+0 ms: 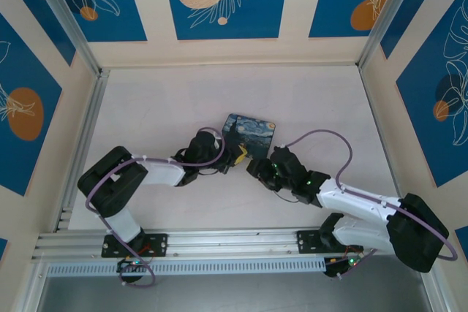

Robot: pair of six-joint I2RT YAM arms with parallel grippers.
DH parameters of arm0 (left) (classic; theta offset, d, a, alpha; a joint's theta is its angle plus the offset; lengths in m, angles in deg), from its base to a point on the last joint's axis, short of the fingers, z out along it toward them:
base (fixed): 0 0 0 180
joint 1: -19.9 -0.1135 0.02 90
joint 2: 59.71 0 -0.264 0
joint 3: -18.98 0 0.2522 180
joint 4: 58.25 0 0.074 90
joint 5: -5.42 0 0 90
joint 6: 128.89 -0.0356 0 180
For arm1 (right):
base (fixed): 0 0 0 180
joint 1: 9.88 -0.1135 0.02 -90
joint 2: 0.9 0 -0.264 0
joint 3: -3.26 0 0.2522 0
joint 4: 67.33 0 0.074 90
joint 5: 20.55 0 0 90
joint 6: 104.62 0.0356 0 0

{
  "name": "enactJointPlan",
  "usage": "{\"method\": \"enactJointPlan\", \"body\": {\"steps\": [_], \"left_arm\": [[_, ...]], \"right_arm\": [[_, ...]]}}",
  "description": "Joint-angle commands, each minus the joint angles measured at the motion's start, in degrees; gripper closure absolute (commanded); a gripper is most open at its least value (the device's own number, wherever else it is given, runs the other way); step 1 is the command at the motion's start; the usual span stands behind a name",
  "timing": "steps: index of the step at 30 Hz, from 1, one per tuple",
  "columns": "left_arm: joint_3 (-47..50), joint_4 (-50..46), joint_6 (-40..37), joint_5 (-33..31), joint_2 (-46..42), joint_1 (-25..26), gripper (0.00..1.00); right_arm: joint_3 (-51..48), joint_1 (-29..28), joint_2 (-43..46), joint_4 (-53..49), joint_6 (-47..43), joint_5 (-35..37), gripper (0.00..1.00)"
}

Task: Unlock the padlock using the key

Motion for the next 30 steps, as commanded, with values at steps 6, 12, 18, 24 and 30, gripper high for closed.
{"method": "enactJointPlan", "body": {"steps": [6, 12, 18, 24, 30], "left_arm": [[0.5, 4.6, 0.5, -0.5, 0.3, -0.3, 1.00], [0.1, 2.5, 0.7, -0.1, -0.1, -0.3, 1.00], [-0.8, 0.6, 0.4, 0.3, -0.1, -0.5, 1.00], [-2.3, -1.0, 0.0, 1.0, -0.3, -0.8, 1.00], [-4.4, -4.7, -0.5, 2.1, -2.2, -1.4, 1.00]], "right_arm": [[-1.7, 1.7, 1.7, 7.5, 9.4, 5.3, 0.54], [8.6, 3.0, -0.4, -4.2, -8.1, 3.0, 0.60], [17.5, 1.5, -0.4, -17.4, -31.9, 4.8, 0.60], [18.3, -3.7, -1.3, -21.1, -51.2, 11.1, 0.62], [14.7, -6.0, -0.1, -18.2, -58.4, 17.9, 0.67]]}}
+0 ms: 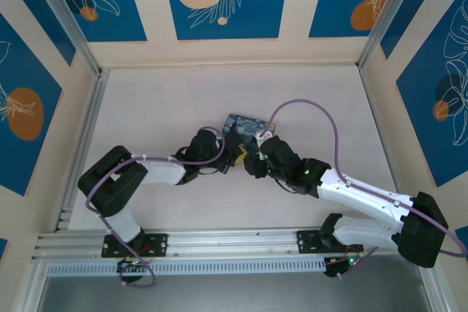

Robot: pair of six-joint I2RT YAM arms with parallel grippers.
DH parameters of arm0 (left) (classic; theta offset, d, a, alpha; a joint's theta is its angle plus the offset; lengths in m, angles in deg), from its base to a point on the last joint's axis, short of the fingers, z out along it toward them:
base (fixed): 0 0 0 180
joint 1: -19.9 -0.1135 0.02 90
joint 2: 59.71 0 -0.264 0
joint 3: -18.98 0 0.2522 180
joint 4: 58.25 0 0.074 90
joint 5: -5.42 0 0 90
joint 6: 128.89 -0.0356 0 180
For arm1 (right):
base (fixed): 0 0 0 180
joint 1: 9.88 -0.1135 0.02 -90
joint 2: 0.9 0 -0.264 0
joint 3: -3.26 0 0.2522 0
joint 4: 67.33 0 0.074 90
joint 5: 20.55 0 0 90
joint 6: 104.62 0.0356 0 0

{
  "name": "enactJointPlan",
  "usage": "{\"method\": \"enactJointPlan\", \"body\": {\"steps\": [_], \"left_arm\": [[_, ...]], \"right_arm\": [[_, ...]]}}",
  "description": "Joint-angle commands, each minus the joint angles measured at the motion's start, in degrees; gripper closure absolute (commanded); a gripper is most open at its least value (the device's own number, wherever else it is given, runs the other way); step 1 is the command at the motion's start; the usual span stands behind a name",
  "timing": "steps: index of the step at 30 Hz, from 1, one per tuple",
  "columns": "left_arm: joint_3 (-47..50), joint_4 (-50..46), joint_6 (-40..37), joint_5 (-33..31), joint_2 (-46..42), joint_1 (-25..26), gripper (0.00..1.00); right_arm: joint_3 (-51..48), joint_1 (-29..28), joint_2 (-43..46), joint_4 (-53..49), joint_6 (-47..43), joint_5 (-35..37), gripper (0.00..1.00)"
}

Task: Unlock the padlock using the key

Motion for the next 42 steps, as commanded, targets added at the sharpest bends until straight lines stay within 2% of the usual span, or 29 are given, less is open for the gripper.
{"method": "enactJointPlan", "body": {"steps": [1, 11, 31, 42], "left_arm": [[-3.0, -1.5, -1.0, 1.8, -2.7, -0.9, 1.00], [-4.4, -4.1, -1.8, 2.5, -4.2, -1.1, 1.00], [-5.1, -3.9, -1.7, 3.0, -3.8, -1.2, 1.00], [-5.0, -3.8, -1.6, 3.1, -4.2, -1.2, 1.00]], "right_arm": [[-2.2, -0.2, 1.2, 0.7, -9.1, 5.2, 0.68], [-3.3, 2.8, 0.2, 4.2, -16.0, 1.9, 0.70], [0.4, 1.9, -9.3, 8.9, -22.2, 6.5, 0.74], [3.0, 1.8, -14.9, 11.3, -24.1, 10.8, 0.80]]}}
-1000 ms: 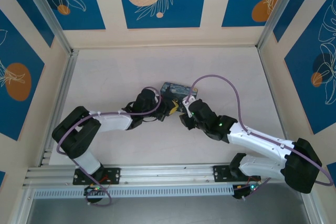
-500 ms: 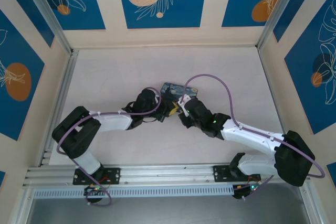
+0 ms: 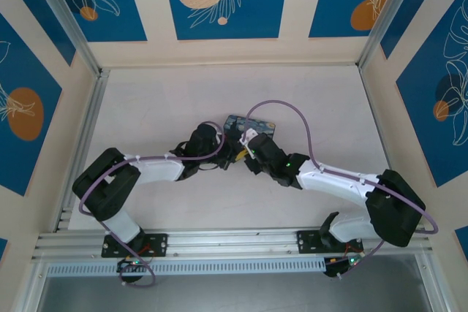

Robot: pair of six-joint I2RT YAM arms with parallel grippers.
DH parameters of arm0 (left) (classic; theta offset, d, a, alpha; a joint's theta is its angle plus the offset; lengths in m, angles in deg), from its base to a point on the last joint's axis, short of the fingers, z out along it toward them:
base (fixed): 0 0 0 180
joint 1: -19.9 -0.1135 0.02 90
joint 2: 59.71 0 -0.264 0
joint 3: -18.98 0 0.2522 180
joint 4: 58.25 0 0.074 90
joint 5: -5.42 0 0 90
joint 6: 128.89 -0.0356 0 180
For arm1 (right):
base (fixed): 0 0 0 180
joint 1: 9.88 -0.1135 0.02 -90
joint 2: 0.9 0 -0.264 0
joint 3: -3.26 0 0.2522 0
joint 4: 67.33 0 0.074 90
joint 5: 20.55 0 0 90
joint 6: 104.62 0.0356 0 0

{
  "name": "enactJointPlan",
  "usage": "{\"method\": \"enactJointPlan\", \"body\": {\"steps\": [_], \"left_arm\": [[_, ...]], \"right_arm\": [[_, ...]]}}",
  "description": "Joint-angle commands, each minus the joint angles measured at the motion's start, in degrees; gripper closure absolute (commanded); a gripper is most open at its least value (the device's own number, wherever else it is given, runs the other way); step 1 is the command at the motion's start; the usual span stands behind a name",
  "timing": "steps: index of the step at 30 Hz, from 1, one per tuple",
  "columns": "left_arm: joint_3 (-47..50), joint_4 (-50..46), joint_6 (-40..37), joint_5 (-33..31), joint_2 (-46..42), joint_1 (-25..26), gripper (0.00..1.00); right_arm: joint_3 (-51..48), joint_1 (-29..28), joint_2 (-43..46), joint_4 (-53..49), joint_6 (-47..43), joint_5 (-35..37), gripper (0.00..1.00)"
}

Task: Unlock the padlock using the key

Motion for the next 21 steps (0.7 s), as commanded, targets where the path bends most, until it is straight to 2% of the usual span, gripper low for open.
{"method": "enactJointPlan", "body": {"steps": [1, 8, 17, 19, 21], "left_arm": [[-2.0, 1.5, -0.9, 1.4, -1.9, -0.7, 1.00], [-1.7, 1.4, -1.0, 1.2, -2.4, -0.7, 1.00], [-1.5, 1.4, -1.0, 1.2, -2.5, -0.7, 1.00], [-1.4, 1.4, -0.9, 0.9, -2.4, -0.8, 1.00], [-1.2, 1.5, -1.1, 0.7, -2.3, -0.7, 1.00]], "right_arm": [[2.2, -0.2, -1.6, 3.0, -1.6, 3.4, 0.81], [2.6, 0.5, -3.5, 3.8, -1.5, 3.6, 0.85], [1.3, 2.6, -1.3, 3.7, 1.8, 0.7, 0.97], [1.0, 2.8, 0.0, 2.9, 2.7, -0.8, 0.87], [0.7, 3.1, 2.4, 1.5, 4.3, -2.9, 0.67]]}}
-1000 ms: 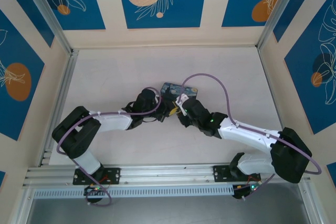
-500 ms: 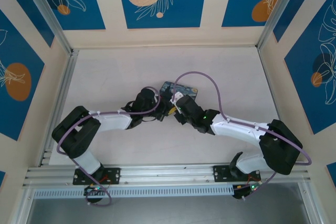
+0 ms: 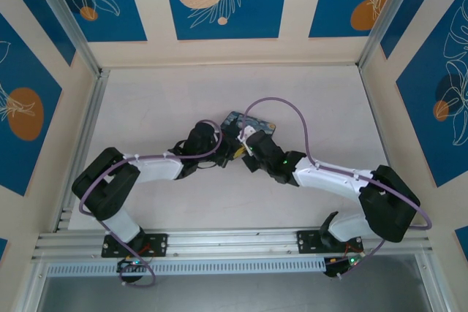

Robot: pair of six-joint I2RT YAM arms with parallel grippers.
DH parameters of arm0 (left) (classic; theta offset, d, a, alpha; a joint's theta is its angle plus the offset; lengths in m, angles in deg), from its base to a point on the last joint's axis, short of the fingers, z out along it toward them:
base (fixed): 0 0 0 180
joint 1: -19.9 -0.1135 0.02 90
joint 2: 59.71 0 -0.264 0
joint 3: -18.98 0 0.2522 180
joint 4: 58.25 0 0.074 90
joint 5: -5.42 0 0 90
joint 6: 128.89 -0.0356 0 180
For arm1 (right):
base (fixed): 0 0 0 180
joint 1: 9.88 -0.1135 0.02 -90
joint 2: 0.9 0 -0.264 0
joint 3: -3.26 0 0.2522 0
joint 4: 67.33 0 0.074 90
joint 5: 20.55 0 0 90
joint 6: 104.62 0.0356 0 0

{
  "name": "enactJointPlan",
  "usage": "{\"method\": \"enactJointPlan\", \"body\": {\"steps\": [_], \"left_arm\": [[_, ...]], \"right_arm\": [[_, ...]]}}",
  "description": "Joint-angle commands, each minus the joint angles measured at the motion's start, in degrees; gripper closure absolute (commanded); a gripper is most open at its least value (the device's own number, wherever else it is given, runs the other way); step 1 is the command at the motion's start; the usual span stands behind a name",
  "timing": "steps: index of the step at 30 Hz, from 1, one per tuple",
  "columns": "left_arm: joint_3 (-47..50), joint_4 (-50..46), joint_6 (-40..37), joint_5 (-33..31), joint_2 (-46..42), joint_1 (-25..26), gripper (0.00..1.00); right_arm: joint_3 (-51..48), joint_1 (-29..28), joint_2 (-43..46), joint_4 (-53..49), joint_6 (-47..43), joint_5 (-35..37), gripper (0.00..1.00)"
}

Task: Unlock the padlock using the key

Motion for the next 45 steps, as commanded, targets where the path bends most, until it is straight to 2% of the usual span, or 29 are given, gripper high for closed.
{"method": "enactJointPlan", "body": {"steps": [1, 4, 12, 17, 22, 27, 35, 38, 45], "left_arm": [[-1.1, 1.3, -1.1, 1.6, -1.8, -0.1, 1.00], [-0.6, 0.4, -2.2, 1.2, -1.3, 0.0, 1.00], [1.5, -4.0, -8.8, -1.2, -0.8, 0.4, 1.00], [3.5, -3.2, -10.2, -1.7, 0.3, 0.9, 0.96], [5.2, -2.9, -11.2, -2.7, 0.8, 1.3, 0.88], [5.7, -4.4, -12.0, -3.6, 0.1, 1.4, 0.73], [7.3, -7.9, -13.1, -6.0, -4.5, 1.4, 0.52], [8.8, -11.0, -14.1, -8.0, -8.8, 1.0, 0.42], [7.0, -25.6, -20.1, -13.8, -20.1, -1.3, 0.08]], "right_arm": [[-0.2, 1.5, 5.2, -1.8, 4.2, -2.8, 0.62], [-0.7, 2.9, 10.4, -5.1, 9.2, -7.2, 0.53], [-2.1, 6.1, 18.1, -11.5, 29.8, -19.2, 0.44], [-5.2, 6.0, 17.8, -8.9, 41.5, -24.0, 0.35], [-11.0, 5.8, 17.3, -1.7, 50.5, -26.3, 0.30], [-12.7, 4.9, 14.4, 2.6, 54.5, -27.8, 0.29], [-12.5, 4.2, 10.1, 7.8, 60.1, -24.9, 0.28], [-11.8, 4.7, 9.1, 8.1, 60.8, -24.6, 0.27], [-10.3, 5.1, 3.3, 12.1, 62.6, -27.5, 0.27]]}}
